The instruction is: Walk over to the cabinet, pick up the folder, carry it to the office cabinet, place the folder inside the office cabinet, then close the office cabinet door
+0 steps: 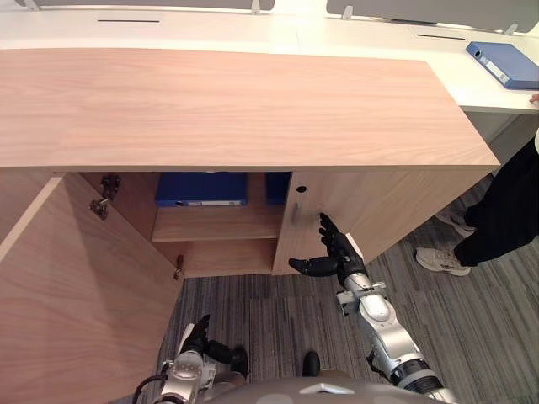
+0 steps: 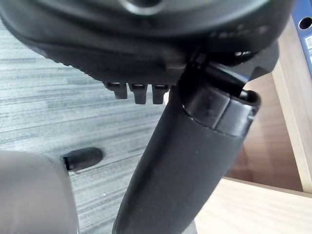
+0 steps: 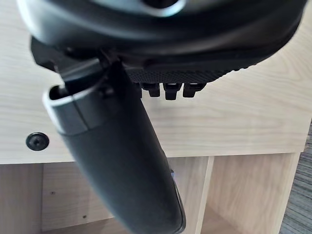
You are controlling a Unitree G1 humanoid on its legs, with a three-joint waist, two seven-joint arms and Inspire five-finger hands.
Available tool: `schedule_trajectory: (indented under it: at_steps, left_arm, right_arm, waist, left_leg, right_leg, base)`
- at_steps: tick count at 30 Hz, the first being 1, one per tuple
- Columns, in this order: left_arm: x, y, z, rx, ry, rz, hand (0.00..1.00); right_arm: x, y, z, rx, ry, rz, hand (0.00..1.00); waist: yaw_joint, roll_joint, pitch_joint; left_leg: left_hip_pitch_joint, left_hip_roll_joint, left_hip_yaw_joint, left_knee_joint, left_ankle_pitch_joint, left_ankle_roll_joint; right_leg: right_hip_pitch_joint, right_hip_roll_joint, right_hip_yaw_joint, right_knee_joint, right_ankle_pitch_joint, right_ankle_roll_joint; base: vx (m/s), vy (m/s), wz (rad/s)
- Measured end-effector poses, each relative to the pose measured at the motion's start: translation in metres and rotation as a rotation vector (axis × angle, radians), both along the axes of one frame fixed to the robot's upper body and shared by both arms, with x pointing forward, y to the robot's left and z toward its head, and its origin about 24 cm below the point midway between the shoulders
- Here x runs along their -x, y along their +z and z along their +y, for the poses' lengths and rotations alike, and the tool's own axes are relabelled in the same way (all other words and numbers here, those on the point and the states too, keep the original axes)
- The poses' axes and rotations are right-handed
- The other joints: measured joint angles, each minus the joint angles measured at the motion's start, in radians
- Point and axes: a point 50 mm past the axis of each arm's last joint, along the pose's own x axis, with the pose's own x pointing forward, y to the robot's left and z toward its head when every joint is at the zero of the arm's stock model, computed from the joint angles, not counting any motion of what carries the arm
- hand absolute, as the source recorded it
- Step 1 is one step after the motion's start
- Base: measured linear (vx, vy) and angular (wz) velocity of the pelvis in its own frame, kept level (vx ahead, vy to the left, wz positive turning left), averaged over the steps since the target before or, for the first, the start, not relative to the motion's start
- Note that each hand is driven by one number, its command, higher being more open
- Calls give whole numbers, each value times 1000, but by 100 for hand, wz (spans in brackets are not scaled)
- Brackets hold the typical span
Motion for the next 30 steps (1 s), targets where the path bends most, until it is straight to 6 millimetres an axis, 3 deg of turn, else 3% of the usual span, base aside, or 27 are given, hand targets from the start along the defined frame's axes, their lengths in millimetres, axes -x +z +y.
schedule_trajectory:
  at_steps: [5, 8, 14, 20, 23, 30]
  left_arm:
    - [0, 0, -2, 13, 14, -1, 100]
    - [0, -1, -3, 14, 14, 2, 100]
    - [1, -2, -10, 30, 15, 9, 100]
    - [1, -3, -14, 40, 11, 14, 100]
    - [2, -3, -14, 44, 22, 16, 100]
    - [4, -4, -14, 44, 31, 27, 100]
  right_arm:
    - [5, -13, -10, 32, -39, 55, 100]
    - [18, -32, -17, 41, -101, 140, 100]
    - [64, -78, -24, 68, -176, 386, 100]
    - [102, -107, -28, 75, -225, 591, 100]
    - [113, -113, -28, 94, -218, 648, 100]
    - [116, -118, -34, 97, -265, 687, 100]
  waist:
    - [-4, 13, 8]
    - [-6, 13, 8]
    - [-13, 14, 9]
    - [-23, 17, 10]
    - [-25, 18, 10]
    - [-29, 22, 7]
  left_leg:
    - [-1, 0, -5, -1, 1, -1]
    - [2, 0, -6, -1, 0, -3]
    - [23, 3, 4, -1, -7, -13]
    - [46, 15, 27, -2, -14, -21]
    - [54, 19, 44, -2, -17, -22]
    - [71, 20, 73, -2, -31, -21]
  right_leg:
    - [3, 0, -7, -3, -1, -2]
    - [12, 1, -11, -14, -1, -2]
    - [42, 6, -9, -36, -2, -3]
    - [53, 18, 12, -36, -3, -6]
    - [53, 22, 24, -36, -1, -8]
    - [57, 24, 55, -41, 0, -9]
  base:
    - [-12, -1, 3]
    - [11, 1, 1]
    - [22, 0, -2]
    - [-22, -3, -11]
    - [-29, 1, -19]
    - [3, 8, -12]
